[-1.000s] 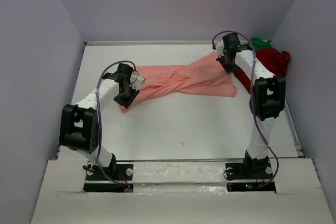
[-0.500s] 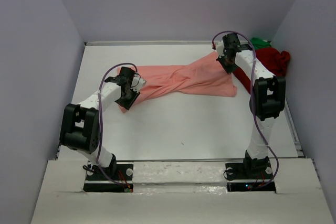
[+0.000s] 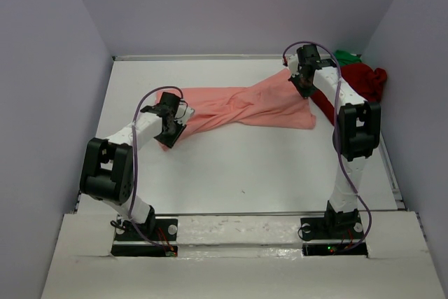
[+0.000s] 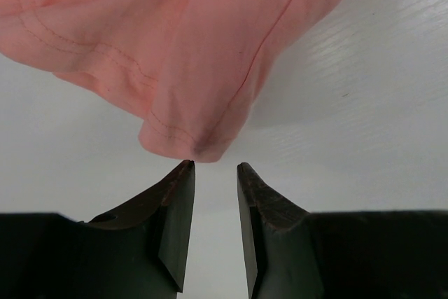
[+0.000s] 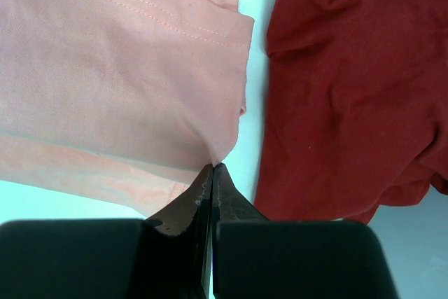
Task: Fold and stack the t-shirts
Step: Flatten the tshirt out
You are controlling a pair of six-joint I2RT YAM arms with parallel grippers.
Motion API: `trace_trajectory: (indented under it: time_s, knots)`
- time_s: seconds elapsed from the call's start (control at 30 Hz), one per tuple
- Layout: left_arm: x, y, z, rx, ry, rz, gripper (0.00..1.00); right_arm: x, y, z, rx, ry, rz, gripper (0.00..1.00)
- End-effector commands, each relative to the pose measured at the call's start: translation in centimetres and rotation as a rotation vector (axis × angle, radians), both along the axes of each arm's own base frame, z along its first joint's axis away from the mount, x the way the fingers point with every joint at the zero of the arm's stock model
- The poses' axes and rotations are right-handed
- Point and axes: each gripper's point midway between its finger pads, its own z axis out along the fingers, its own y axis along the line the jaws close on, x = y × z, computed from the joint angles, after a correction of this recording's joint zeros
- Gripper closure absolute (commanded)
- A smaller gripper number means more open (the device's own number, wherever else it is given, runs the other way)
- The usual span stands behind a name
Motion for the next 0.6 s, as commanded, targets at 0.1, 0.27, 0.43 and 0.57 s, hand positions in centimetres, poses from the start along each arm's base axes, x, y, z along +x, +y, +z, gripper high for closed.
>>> trace_trajectory:
  time_s: [0.1, 0.27, 0.43, 0.57]
  knots:
    - [-0.2, 0.3, -1.0, 0.030, -0.003, -0.018, 0.59, -0.1, -0.4, 1.7, 0.004, -0.030, -0.012, 1.00]
    - [0.3, 0.6, -1.2, 0.051, -0.013, -0.013, 0.59, -0.2, -0.4, 1.5, 0.006, -0.024, -0.012, 1.00]
    - [0.7, 0.9, -1.3, 0.067, -0.024, -0.007, 0.59, -0.3, -0.4, 1.4, 0.005, -0.019, -0.008, 1.00]
    - [1.0, 1.2, -1.5, 0.086, -0.033, 0.007, 0.63, -0.3, -0.3, 1.3, 0.007, -0.016, -0.009, 1.00]
